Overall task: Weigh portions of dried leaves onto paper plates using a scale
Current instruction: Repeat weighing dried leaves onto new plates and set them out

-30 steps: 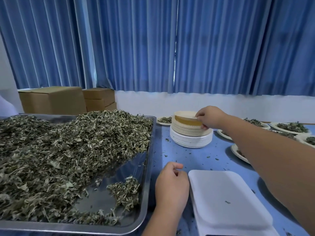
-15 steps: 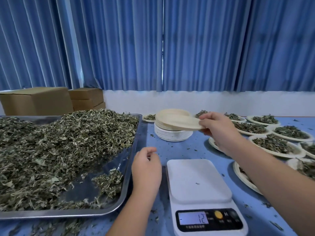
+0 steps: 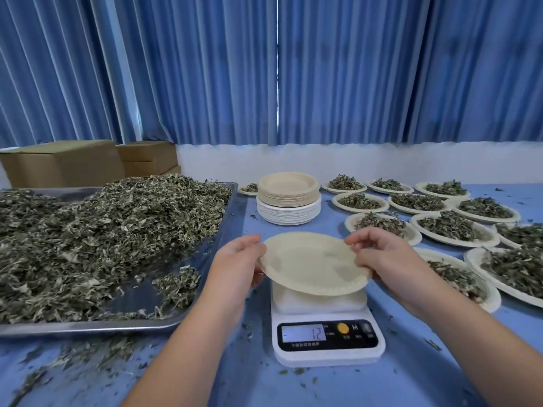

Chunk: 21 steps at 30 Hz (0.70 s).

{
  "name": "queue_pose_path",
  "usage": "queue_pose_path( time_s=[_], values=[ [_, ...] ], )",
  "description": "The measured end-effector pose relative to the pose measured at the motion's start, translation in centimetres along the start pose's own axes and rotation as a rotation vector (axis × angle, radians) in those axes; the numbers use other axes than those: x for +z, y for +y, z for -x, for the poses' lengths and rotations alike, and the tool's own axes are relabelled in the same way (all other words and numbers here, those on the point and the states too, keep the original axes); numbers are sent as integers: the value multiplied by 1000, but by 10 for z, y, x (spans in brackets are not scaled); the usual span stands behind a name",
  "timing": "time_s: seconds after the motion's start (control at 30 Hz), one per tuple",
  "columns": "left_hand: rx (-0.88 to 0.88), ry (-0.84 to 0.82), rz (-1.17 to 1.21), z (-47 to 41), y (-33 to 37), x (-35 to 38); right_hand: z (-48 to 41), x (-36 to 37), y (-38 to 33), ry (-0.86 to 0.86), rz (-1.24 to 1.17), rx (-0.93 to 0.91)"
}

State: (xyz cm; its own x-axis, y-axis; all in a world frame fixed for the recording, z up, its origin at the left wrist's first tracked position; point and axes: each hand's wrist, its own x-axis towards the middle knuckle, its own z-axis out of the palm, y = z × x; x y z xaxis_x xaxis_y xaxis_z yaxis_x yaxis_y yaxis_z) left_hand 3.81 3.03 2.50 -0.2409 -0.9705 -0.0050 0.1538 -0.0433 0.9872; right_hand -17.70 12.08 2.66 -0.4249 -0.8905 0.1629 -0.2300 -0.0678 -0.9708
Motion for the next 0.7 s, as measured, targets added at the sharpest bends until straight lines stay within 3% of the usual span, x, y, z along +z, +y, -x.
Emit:
queue_pose_path(
  time_s=[0.37, 0.7],
  values=[
    [20, -55, -316, 1, -6, -3, -1, -10, 5, 13, 217, 57],
    [350, 118, -678, 7, 4, -6, 0, -9, -3, 249, 553, -87]
  ],
)
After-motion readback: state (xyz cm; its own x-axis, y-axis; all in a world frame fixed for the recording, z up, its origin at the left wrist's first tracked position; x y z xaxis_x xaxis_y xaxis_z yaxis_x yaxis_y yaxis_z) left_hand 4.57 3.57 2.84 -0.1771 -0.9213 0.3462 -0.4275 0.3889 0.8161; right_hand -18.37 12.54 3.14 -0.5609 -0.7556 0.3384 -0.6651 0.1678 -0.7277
